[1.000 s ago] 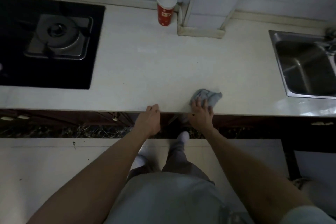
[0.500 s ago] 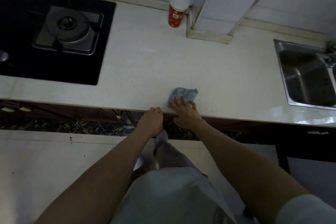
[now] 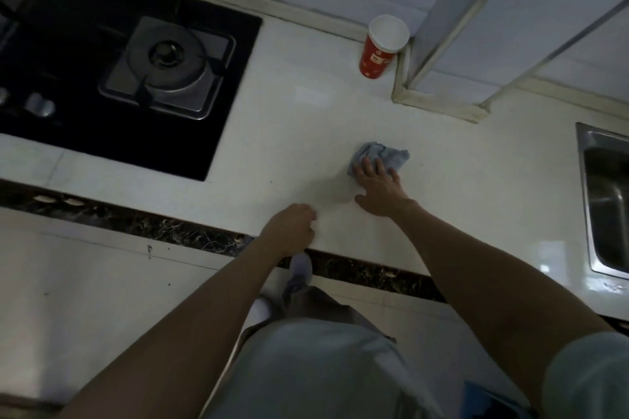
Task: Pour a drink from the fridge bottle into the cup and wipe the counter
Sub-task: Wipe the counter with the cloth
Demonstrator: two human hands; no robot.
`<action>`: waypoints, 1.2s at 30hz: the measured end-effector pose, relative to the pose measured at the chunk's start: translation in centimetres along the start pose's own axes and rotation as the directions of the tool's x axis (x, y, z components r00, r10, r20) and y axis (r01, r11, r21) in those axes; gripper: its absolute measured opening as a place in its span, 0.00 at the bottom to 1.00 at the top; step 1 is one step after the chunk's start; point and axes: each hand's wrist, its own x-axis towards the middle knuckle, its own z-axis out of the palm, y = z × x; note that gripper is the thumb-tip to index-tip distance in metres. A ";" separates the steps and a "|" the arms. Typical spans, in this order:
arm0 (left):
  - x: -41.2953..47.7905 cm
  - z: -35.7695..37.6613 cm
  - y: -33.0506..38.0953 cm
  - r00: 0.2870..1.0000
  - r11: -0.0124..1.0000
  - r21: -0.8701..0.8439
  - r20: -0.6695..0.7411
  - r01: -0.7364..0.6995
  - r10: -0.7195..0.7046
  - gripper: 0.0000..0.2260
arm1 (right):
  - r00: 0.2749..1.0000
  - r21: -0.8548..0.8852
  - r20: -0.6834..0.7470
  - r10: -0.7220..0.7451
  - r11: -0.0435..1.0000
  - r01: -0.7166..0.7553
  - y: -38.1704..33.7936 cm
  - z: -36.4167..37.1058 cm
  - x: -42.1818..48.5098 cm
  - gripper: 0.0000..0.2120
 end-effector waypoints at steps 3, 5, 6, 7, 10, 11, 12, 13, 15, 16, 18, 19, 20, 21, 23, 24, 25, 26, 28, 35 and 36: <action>1.6 -1.7 -0.6 0.997 1.000 0.012 -0.079 -0.004 0.005 0.22 | 1.000 0.003 -0.003 -0.006 1.000 0.006 1.3 -2.2 3.0 0.37; 2.8 -2.6 -0.7 0.997 1.000 0.025 -0.082 -0.002 0.004 0.24 | 1.000 0.013 -0.010 0.011 1.000 -0.011 1.9 -3.7 5.0 0.38; 3.3 -3.0 -0.7 0.997 0.999 0.040 -0.077 -0.001 0.004 0.25 | 1.000 0.019 -0.012 0.020 1.000 -0.020 2.2 -4.3 5.9 0.38; 3.8 -3.3 -0.7 0.997 0.998 0.069 -0.076 -0.003 0.008 0.25 | 1.000 0.026 -0.014 0.027 0.999 -0.027 2.4 -4.9 6.8 0.38; 5.0 -4.0 -0.5 0.997 0.989 0.146 -0.073 0.012 -0.002 0.26 | 0.999 0.067 -0.022 0.050 0.997 -0.048 2.7 -6.6 9.4 0.37; 5.2 -4.2 -0.5 0.998 0.987 0.158 -0.069 0.024 -0.013 0.26 | 0.998 0.082 -0.024 0.065 0.995 -0.063 2.6 -7.1 10.2 0.37; 5.4 -4.3 -0.5 0.998 0.985 0.169 -0.064 0.031 -0.021 0.25 | 0.996 0.098 -0.024 0.082 0.992 -0.079 2.4 -7.7 11.0 0.37; 5.6 -4.4 -0.4 0.998 0.983 0.178 -0.055 0.035 -0.025 0.24 | 0.995 0.118 -0.024 0.098 0.989 -0.094 2.1 -8.2 11.7 0.37; 5.8 -4.5 -0.3 0.999 0.981 0.189 -0.036 0.042 -0.036 0.23 | 0.992 0.173 -0.024 0.125 0.978 -0.119 1.4 -8.9 12.9 0.37; 6.0 -4.6 -0.2 0.999 0.980 0.192 -0.030 0.048 -0.043 0.23 | 0.990 0.196 -0.028 0.138 0.972 -0.130 0.9 -9.0 13.4 0.37; 6.1 -4.6 0.0 0.998 0.979 0.197 -0.030 0.059 -0.054 0.22 | 0.986 0.214 -0.046 0.163 0.965 -0.149 0.1 -9.1 13.8 0.38; 6.1 -4.7 0.1 0.998 0.979 0.196 -0.026 0.065 -0.061 0.22 | 0.984 0.224 -0.055 0.171 0.962 -0.154 -0.2 -9.1 13.9 0.39; 6.1 -4.7 0.2 0.998 0.979 0.193 -0.018 0.069 -0.066 0.22 | 0.982 0.235 -0.063 0.176 0.959 -0.157 -0.5 -9.1 14.0 0.39; 6.1 -4.7 0.3 0.997 0.978 0.194 -0.008 0.071 -0.070 0.22 | 0.981 0.240 -0.070 0.180 0.958 -0.158 -0.7 -9.2 14.1 0.40; 6.0 -4.8 0.4 0.997 0.978 0.193 0.016 0.073 -0.077 0.22 | 0.980 0.235 -0.074 0.186 0.958 -0.164 -1.0 -9.3 14.3 0.40; 5.9 -4.8 0.4 0.996 0.979 0.186 0.023 0.077 -0.083 0.23 | 0.980 0.235 -0.072 0.188 0.958 -0.166 -1.2 -9.4 14.4 0.40; 5.8 -4.9 0.5 0.996 0.981 0.176 0.025 0.081 -0.087 0.23 | 0.980 0.236 -0.072 0.187 0.957 -0.166 -1.5 -9.5 14.5 0.40; 5.7 -5.0 0.5 0.996 0.984 0.160 0.021 0.082 -0.087 0.24 | 0.979 0.239 -0.076 0.188 0.957 -0.165 -1.6 -9.5 14.7 0.40; 5.4 -5.2 0.6 0.997 0.990 0.121 0.006 0.077 -0.078 0.24 | 0.978 0.241 -0.087 0.190 0.957 -0.164 -1.9 -9.5 14.9 0.40; 2.1 -4.2 -0.3 0.995 0.988 0.128 -0.058 0.089 -0.082 0.22 | 0.985 0.107 -0.171 0.005 0.994 0.013 -3.0 -7.2 12.6 0.39; 1.6 -4.0 -0.5 0.994 0.986 0.135 -0.063 0.095 -0.087 0.22 | 0.983 0.096 -0.181 -0.027 0.994 0.045 -3.7 -6.8 11.9 0.38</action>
